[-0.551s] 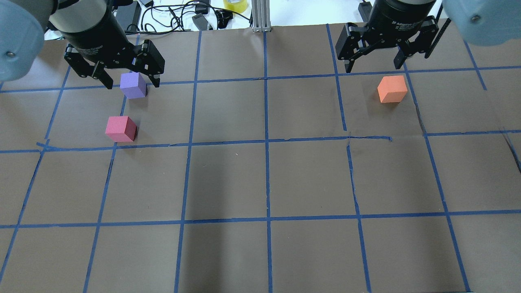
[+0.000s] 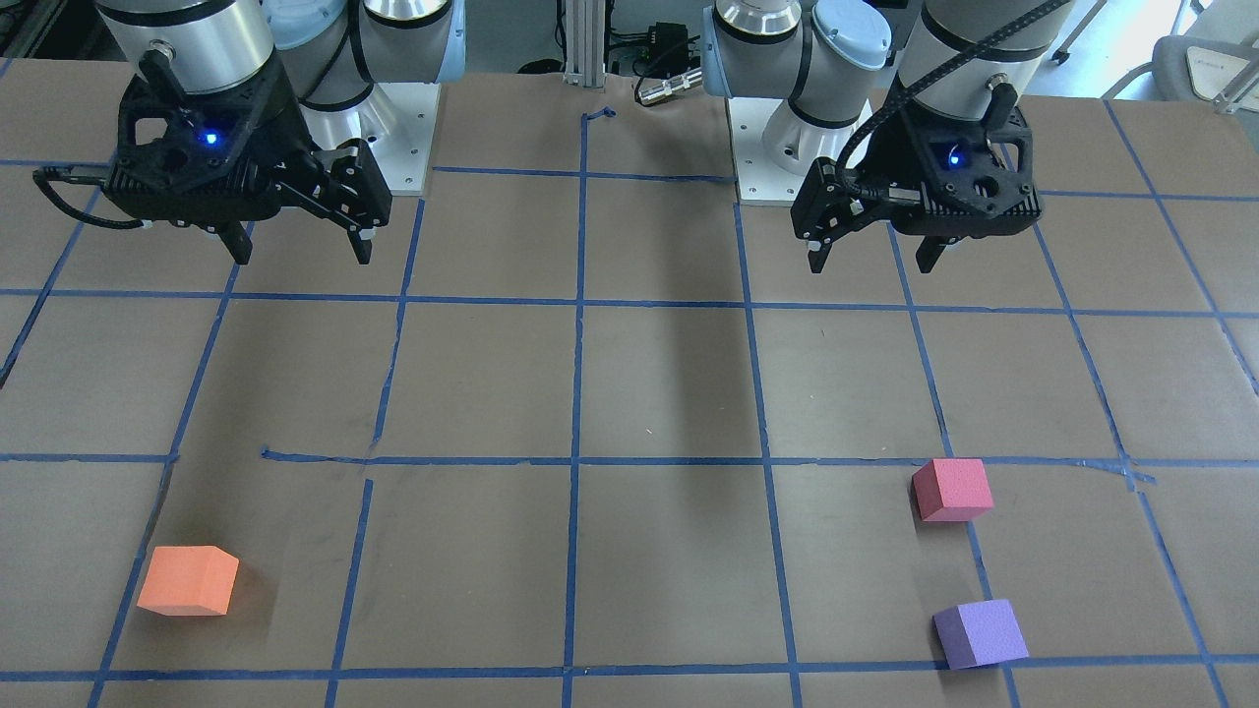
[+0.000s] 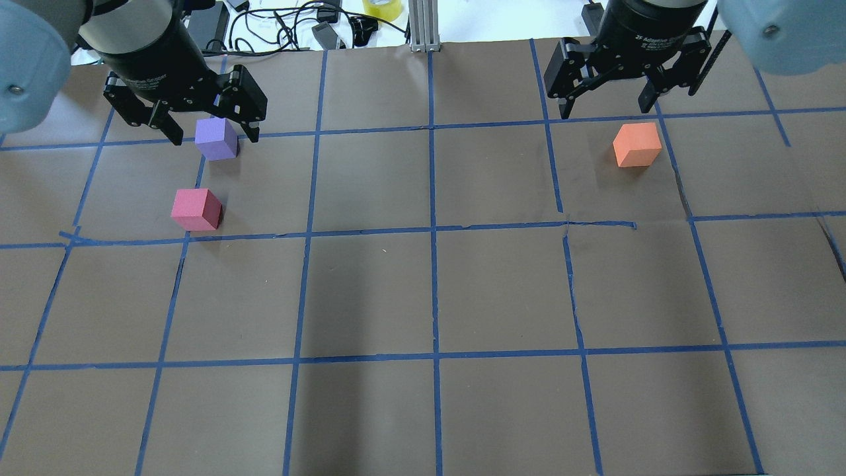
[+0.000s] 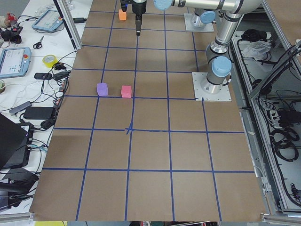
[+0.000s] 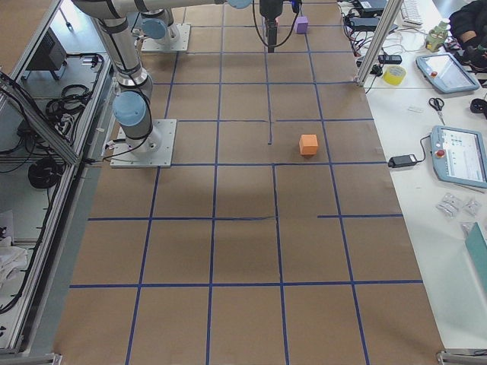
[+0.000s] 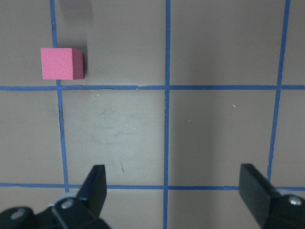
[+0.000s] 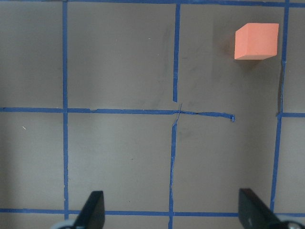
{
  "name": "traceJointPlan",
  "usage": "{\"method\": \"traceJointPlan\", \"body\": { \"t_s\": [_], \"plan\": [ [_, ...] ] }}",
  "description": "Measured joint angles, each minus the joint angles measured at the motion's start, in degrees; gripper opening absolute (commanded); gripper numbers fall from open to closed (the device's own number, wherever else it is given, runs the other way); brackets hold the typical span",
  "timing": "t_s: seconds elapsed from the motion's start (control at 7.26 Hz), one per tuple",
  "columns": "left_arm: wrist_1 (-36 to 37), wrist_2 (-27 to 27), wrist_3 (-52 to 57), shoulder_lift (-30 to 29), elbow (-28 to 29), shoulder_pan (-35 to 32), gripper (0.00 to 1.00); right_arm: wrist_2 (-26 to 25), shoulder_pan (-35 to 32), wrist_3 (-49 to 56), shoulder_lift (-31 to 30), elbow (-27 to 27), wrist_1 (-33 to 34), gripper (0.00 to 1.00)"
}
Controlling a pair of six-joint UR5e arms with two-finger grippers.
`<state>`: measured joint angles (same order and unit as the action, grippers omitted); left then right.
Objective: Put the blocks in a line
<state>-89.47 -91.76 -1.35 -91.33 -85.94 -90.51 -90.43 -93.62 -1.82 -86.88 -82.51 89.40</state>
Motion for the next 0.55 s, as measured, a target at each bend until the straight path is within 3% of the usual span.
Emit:
{"method": "traceJointPlan", "body": {
  "t_s": [0.55],
  "plan": [
    [0.0, 0.0, 0.1, 0.2, -0.3, 0.1, 1.0, -0.6, 0.3, 0.1, 0.5, 0.0, 0.1, 1.0]
  ]
}}
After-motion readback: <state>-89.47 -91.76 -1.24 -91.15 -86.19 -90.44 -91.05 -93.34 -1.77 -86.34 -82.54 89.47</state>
